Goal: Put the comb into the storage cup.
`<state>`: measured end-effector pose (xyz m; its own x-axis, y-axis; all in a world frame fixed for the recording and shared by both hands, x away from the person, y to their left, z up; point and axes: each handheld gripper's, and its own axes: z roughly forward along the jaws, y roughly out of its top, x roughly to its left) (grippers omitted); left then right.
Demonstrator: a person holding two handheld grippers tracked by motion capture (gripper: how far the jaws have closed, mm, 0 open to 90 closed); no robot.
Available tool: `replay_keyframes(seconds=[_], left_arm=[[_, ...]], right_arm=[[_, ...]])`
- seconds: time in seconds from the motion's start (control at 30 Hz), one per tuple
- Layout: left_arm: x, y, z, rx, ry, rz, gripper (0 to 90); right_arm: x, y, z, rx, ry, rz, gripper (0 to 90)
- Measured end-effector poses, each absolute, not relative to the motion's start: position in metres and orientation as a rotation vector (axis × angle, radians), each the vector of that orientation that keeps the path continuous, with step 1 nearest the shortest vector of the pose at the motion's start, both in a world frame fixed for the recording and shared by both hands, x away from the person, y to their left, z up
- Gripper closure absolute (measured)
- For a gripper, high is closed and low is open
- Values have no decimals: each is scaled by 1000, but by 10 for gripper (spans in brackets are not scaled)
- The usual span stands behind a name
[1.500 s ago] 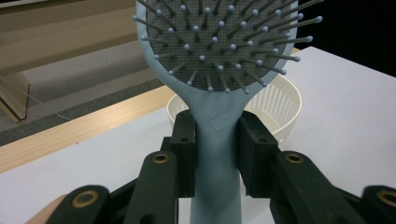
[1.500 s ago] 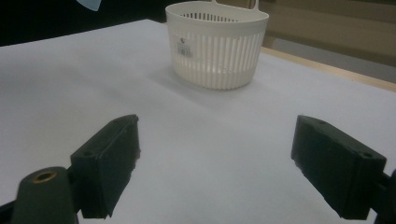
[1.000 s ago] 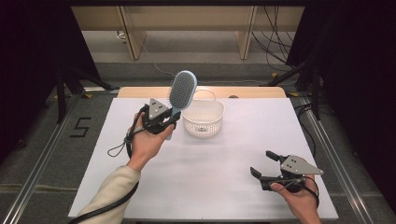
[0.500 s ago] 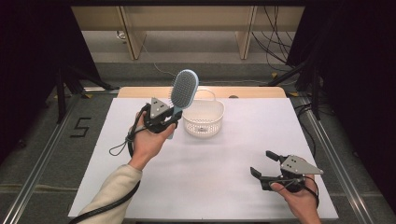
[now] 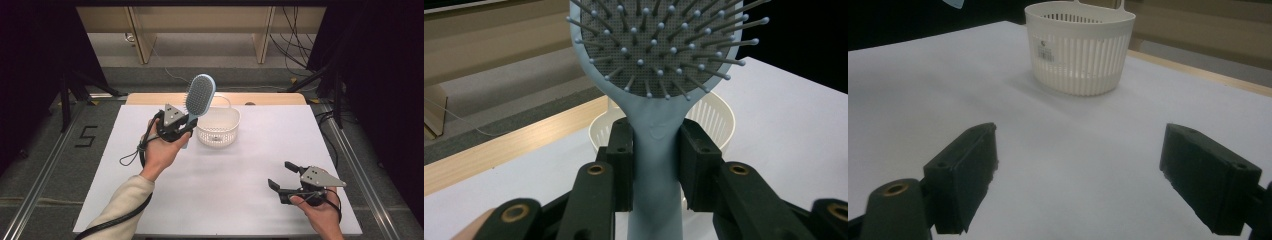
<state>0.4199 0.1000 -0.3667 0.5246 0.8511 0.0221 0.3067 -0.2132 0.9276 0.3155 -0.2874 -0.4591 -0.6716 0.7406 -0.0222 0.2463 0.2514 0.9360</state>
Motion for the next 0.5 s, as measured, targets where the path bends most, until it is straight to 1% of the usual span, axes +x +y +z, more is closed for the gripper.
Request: replay_keyframes(seconds=[0.5], left_arm=[[423,95,-365,1762,964,684,701]], right_arm=[[315,-288,-459,896,2068,1411,161]])
